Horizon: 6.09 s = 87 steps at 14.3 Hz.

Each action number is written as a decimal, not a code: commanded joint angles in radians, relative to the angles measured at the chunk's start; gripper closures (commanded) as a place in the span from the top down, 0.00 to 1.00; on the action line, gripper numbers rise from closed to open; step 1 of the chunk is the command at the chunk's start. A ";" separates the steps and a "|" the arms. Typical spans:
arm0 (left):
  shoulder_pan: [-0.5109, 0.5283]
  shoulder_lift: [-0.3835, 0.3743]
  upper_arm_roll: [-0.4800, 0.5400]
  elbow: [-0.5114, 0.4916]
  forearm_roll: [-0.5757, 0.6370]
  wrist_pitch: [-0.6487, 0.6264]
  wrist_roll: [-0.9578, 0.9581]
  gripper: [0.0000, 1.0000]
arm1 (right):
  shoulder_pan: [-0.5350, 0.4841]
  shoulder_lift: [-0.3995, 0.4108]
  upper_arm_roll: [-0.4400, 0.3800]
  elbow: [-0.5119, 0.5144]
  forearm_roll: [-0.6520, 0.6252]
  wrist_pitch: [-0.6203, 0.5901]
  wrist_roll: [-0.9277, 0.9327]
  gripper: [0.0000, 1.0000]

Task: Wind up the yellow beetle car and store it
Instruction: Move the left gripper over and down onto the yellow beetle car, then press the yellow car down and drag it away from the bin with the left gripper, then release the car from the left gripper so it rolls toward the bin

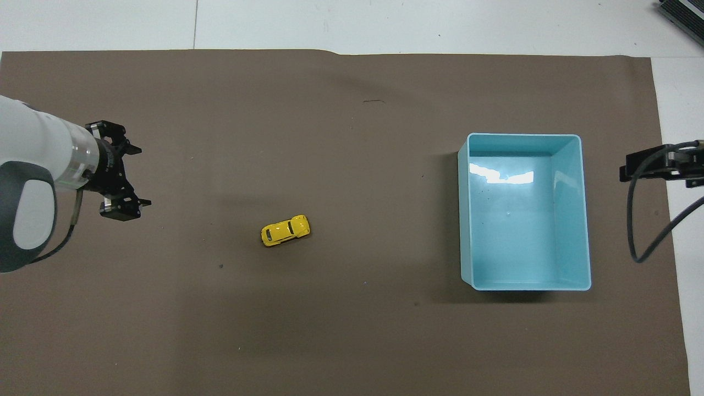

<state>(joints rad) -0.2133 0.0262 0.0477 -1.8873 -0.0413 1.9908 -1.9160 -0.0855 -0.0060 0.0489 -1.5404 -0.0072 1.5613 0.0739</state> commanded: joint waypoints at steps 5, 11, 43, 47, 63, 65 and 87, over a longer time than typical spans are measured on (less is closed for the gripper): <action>-0.150 0.067 0.014 -0.098 -0.058 0.146 -0.392 1.00 | -0.007 -0.002 0.003 0.000 0.000 -0.003 0.014 1.00; -0.296 0.052 0.014 -0.275 -0.081 0.379 -0.572 1.00 | -0.007 -0.003 0.003 0.000 0.000 -0.004 0.014 1.00; -0.364 0.112 0.023 -0.429 -0.068 0.543 -0.365 0.00 | -0.007 -0.003 0.005 -0.001 -0.002 -0.003 0.014 1.00; -0.304 0.106 0.023 -0.451 -0.068 0.539 -0.293 0.00 | -0.007 -0.005 0.003 -0.001 0.000 -0.003 0.014 1.00; -0.043 0.095 0.026 -0.490 -0.045 0.510 -0.015 0.16 | -0.007 -0.003 0.003 -0.001 0.000 -0.003 0.014 1.00; -0.041 0.095 0.026 -0.487 -0.045 0.508 -0.014 0.24 | -0.007 -0.005 0.003 -0.001 0.000 -0.003 0.014 1.00; -0.021 0.100 0.024 -0.236 -0.043 0.167 -0.009 1.00 | -0.008 -0.005 0.003 -0.001 -0.002 -0.003 0.015 1.00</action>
<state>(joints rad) -0.2502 0.1106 0.0781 -2.1470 -0.0982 2.1731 -1.9348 -0.0855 -0.0060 0.0488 -1.5404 -0.0072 1.5612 0.0739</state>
